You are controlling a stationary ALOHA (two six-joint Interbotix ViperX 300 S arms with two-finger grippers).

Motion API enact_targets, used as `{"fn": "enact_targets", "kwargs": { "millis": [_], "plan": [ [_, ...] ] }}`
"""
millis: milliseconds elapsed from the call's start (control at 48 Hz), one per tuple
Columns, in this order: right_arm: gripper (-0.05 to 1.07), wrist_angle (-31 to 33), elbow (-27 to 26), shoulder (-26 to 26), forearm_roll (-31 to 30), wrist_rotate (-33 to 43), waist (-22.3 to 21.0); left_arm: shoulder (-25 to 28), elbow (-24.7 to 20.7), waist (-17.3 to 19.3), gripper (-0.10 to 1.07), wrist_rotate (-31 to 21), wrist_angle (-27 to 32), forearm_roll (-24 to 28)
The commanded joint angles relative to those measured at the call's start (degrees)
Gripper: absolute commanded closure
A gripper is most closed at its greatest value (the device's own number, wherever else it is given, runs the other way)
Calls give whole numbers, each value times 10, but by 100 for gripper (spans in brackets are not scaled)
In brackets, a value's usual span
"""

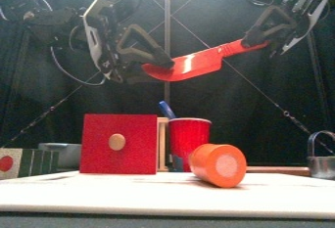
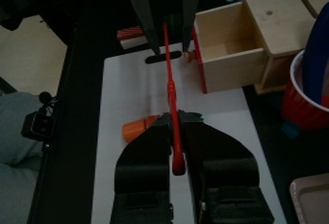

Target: Cut carrot in half

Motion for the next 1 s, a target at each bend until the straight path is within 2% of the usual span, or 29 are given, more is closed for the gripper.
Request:
{"fn": "enact_targets", "kwargs": {
  "millis": [0, 208, 458, 688, 812, 979],
  "plan": [
    [65, -4, -8, -3, 0, 0, -2, -2, -12, -5, 39, -1, 1, -1],
    [65, -6, 1, -3, 6, 5, 4, -4, -14, -11, 50, 0, 2, -1],
    [65, -7, 15, 8, 40, 8, 43, 3, -18, -28, 56, 0, 2, 1],
    [65, -7, 11, 62, 60, 8, 89, 49, -31, -67, 56, 2, 2, 17],
    [65, -4, 11, 98, 83, 8, 115, 75, -44, -69, 56, 2, 2, 16],
    [65, -1, 10, 139, 88, 8, 123, 105, -60, -69, 56, 4, 3, 18]
  ]
}}
